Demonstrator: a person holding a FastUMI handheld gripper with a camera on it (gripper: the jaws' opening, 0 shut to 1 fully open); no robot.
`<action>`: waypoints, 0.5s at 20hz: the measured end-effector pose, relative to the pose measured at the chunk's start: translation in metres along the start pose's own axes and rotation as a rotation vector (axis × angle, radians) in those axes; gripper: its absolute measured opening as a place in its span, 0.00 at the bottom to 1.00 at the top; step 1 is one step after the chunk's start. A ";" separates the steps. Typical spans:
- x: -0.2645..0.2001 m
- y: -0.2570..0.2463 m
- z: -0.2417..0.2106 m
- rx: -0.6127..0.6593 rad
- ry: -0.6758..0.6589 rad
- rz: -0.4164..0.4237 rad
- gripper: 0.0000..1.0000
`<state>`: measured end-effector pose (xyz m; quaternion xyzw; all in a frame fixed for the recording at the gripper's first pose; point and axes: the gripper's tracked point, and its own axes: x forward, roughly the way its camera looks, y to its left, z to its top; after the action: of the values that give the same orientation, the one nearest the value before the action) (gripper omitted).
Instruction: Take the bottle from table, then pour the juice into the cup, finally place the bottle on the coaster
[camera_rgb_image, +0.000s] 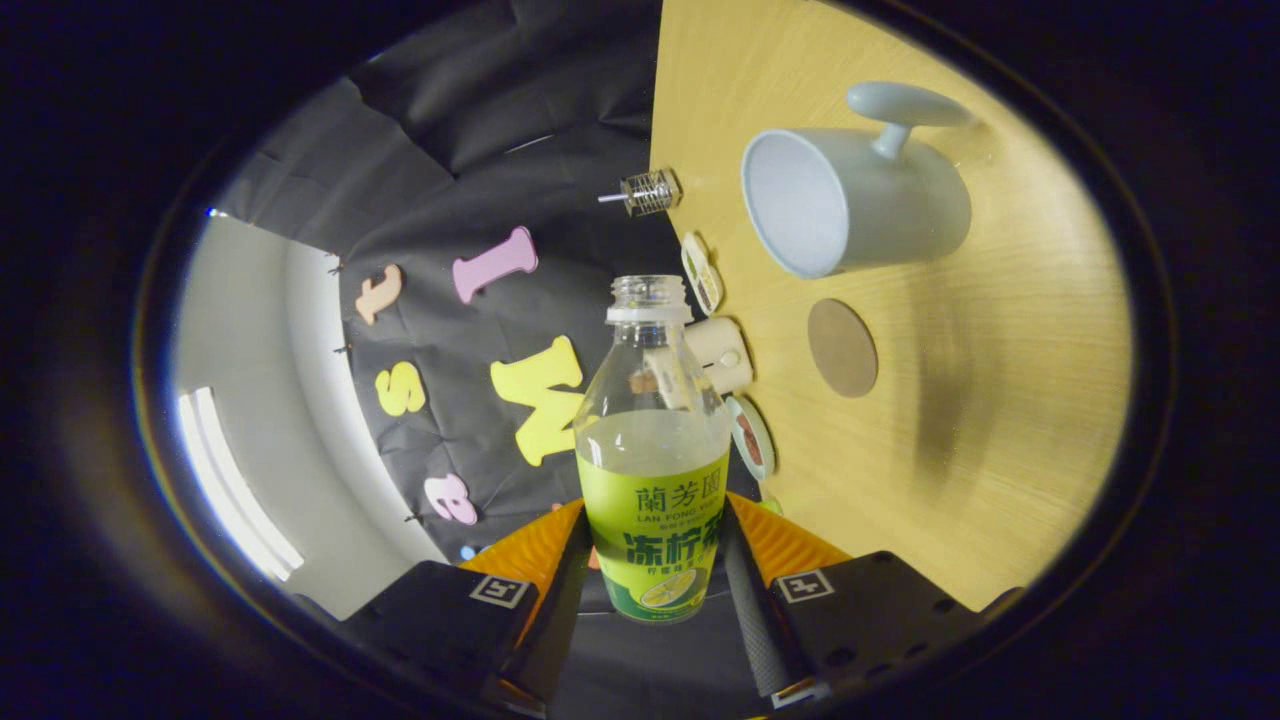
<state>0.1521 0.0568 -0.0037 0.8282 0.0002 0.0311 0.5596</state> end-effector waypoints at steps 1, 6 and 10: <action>0.000 0.000 0.000 0.013 -0.002 0.001 0.74; -0.001 0.006 0.004 0.073 -0.015 0.016 0.74; 0.000 0.007 0.005 0.108 -0.019 0.026 0.74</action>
<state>0.1525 0.0497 0.0014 0.8572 -0.0143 0.0305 0.5138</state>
